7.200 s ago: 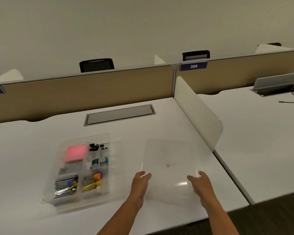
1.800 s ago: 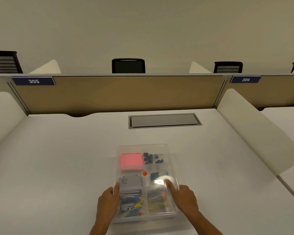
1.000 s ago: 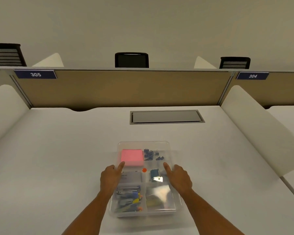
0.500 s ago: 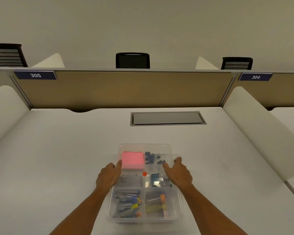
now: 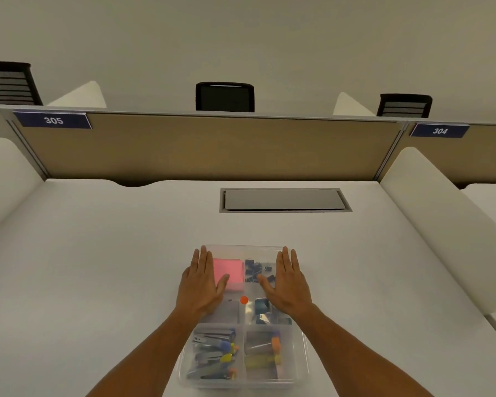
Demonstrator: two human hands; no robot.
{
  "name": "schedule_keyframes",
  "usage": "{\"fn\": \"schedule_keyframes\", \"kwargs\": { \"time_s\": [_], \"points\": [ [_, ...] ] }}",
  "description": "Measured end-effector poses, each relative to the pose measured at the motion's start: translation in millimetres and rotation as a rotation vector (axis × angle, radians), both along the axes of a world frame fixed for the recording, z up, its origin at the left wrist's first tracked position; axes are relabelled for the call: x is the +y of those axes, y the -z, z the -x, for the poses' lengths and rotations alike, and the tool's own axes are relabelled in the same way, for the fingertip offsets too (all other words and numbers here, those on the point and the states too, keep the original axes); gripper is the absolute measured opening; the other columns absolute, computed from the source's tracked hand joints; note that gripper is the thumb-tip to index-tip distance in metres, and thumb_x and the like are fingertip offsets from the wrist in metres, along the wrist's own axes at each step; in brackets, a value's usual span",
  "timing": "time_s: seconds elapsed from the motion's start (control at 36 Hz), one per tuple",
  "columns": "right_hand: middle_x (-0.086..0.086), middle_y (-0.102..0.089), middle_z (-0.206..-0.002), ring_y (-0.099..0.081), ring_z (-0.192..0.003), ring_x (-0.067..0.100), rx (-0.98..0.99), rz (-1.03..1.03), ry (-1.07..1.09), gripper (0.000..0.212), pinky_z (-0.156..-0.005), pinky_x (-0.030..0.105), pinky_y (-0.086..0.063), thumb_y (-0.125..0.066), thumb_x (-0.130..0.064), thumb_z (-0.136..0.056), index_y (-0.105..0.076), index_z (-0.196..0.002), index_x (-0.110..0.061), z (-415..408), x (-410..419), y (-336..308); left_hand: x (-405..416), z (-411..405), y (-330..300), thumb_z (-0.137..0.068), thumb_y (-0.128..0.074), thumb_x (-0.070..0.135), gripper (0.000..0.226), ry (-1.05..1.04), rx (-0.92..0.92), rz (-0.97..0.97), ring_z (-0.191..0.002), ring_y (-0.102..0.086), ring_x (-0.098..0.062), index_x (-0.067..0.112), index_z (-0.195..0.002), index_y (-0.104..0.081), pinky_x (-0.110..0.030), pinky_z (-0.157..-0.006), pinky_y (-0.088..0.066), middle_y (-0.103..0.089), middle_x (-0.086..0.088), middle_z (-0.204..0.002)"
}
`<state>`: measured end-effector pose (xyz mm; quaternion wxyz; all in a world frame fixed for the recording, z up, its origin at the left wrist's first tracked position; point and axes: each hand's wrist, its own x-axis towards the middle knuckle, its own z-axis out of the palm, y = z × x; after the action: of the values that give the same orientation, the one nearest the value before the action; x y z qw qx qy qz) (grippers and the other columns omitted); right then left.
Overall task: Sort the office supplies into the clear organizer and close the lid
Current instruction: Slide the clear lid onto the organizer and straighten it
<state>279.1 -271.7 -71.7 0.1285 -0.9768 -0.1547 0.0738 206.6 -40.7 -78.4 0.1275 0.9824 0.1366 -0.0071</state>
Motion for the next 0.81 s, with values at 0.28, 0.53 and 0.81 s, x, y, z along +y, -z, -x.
{"fn": "schedule_keyframes", "kwargs": {
  "time_s": [0.28, 0.53, 0.81],
  "points": [
    [-0.002, 0.015, -0.164, 0.016, -0.149, 0.021, -0.014, 0.026, 0.005, 0.098, -0.118, 0.039, -0.021, -0.013, -0.080, -0.083, 0.004, -0.157, -0.019, -2.5, 2.2, 1.0, -0.3, -3.2, 3.3, -0.088, -0.018, 0.073, 0.091, -0.018, 0.010, 0.027, -0.150, 0.001, -0.023, 0.015, -0.154, 0.003, -0.042, -0.118, -0.014, 0.008, -0.003, -0.163],
    [-0.001, 0.011, -0.164, 0.011, -0.151, 0.022, -0.047, 0.039, 0.001, 0.099, -0.120, 0.043, -0.017, -0.006, -0.082, -0.081, 0.000, -0.157, -0.020, -0.1, 0.3, -1.2, -7.6, 4.3, -7.6, -0.091, -0.025, 0.069, 0.085, -0.018, -0.067, 0.041, -0.150, -0.003, -0.024, 0.014, -0.154, -0.014, -0.043, -0.119, -0.013, -0.006, -0.005, -0.163],
    [0.003, -0.059, -0.130, -0.055, -0.117, 0.023, -0.287, 0.005, -0.067, 0.046, -0.101, 0.038, -0.045, -0.047, -0.056, -0.094, -0.065, -0.121, -0.024, 17.6, 1.2, -24.2, -14.6, 20.1, -24.0, -0.078, -0.076, 0.030, 0.024, 0.172, -0.279, -0.222, -0.087, -0.070, -0.026, 0.012, -0.094, -0.073, -0.045, -0.097, -0.049, -0.073, -0.008, -0.098]
  ]
}}
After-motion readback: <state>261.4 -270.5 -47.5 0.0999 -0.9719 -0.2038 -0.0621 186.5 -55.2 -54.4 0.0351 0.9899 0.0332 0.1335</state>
